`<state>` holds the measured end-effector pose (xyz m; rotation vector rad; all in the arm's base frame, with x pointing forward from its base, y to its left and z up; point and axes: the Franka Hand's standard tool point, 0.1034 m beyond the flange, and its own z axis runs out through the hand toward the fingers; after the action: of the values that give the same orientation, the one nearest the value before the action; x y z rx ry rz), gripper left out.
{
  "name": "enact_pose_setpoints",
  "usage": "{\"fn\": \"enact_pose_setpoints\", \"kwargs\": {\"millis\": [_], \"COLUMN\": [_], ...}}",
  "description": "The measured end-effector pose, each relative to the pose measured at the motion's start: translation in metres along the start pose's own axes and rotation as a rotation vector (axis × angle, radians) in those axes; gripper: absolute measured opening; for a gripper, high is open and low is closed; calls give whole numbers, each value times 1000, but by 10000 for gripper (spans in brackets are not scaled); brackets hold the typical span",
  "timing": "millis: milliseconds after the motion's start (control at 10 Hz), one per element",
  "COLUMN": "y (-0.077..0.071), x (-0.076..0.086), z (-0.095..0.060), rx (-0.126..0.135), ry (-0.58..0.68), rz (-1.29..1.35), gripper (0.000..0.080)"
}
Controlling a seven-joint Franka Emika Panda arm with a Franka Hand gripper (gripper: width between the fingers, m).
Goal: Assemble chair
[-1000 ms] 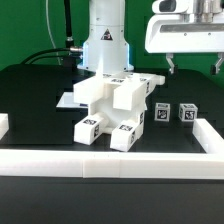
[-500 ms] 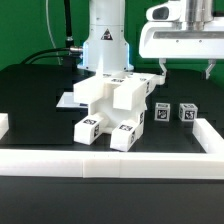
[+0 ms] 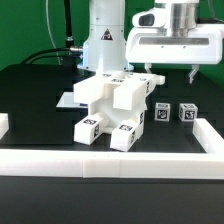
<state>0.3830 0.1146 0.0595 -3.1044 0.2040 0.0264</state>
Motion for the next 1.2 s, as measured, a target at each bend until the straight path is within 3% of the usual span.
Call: {"fn": "enact_pose_setpoints", "kwargs": {"millis": [200, 600, 1200], "y": [12, 21, 23], "x": [16, 48, 73], "z": [-5, -6, -7], "rx": [0, -4, -7], "ry": [13, 40, 65], "rz": [-23, -72, -66], "gripper": [649, 649, 649]}}
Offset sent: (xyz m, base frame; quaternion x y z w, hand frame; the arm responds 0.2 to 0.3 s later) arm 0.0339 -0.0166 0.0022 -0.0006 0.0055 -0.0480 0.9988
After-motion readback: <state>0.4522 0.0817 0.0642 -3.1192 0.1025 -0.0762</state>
